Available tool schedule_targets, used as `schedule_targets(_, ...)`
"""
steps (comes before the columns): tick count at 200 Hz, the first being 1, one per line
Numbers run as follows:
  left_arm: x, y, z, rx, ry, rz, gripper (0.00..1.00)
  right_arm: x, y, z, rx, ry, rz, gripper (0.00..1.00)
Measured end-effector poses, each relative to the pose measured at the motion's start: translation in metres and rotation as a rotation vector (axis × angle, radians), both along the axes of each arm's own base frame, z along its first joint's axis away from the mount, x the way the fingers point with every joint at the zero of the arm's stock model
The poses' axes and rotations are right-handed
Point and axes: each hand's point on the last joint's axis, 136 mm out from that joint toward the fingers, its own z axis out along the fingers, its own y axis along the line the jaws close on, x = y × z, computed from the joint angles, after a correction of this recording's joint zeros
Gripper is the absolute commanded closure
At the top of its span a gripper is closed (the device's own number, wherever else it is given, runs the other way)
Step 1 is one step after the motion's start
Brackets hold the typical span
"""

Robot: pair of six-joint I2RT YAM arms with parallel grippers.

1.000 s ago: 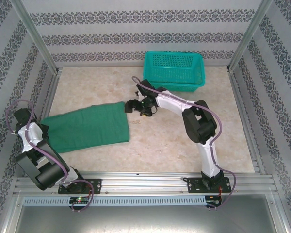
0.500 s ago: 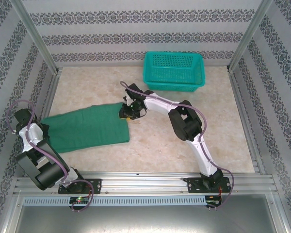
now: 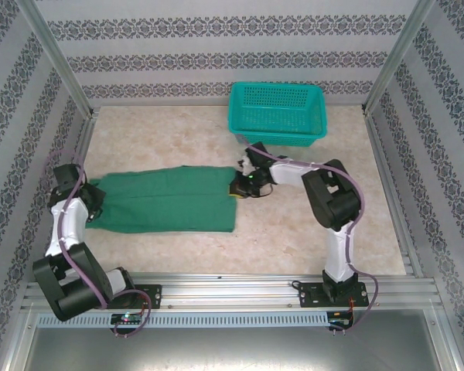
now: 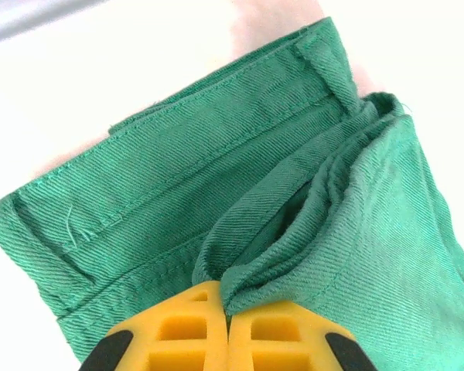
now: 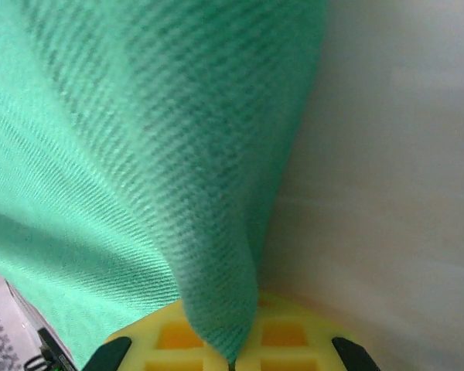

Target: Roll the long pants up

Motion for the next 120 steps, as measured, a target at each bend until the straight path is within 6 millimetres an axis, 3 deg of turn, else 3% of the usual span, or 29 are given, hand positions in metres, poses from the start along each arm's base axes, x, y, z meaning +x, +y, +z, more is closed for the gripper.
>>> schedule_targets(38, 0.005, -0.065, 0.007, -0.037, -0.036, -0.179, 1.0, -0.005, -0.069, 0.001, -0.024, 0.022, -0.124, 1.0)
schedule_targets(46, 0.005, -0.074, 0.006, -0.045, -0.037, -0.206, 1.0, -0.007, -0.081, 0.002, -0.032, 0.027, -0.145, 0.67)
schedule_targets(56, 0.003, -0.083, 0.004, -0.052, -0.031, -0.225, 1.0, -0.009, -0.093, 0.002, -0.053, 0.035, -0.17, 0.35)
schedule_targets(61, 0.002, -0.083, 0.003, -0.048, -0.027, -0.223, 1.0, -0.009, -0.101, 0.002, -0.073, 0.036, -0.186, 0.07)
schedule_targets(63, 0.002, -0.083, 0.002, -0.044, -0.024, -0.222, 1.0, -0.008, -0.102, 0.002, -0.075, 0.037, -0.191, 0.04)
schedule_targets(77, -0.001, -0.074, 0.002, -0.004, -0.008, -0.192, 1.0, -0.005, -0.109, 0.008, -0.066, 0.025, -0.208, 0.02)
schedule_targets(97, -0.003, -0.06, 0.005, 0.067, 0.013, -0.149, 1.0, -0.002, -0.104, 0.02, -0.059, -0.013, -0.196, 0.02)
schedule_targets(120, 0.0, -0.044, 0.015, 0.126, 0.021, -0.103, 1.0, -0.002, -0.101, 0.019, -0.091, -0.021, -0.187, 0.02)
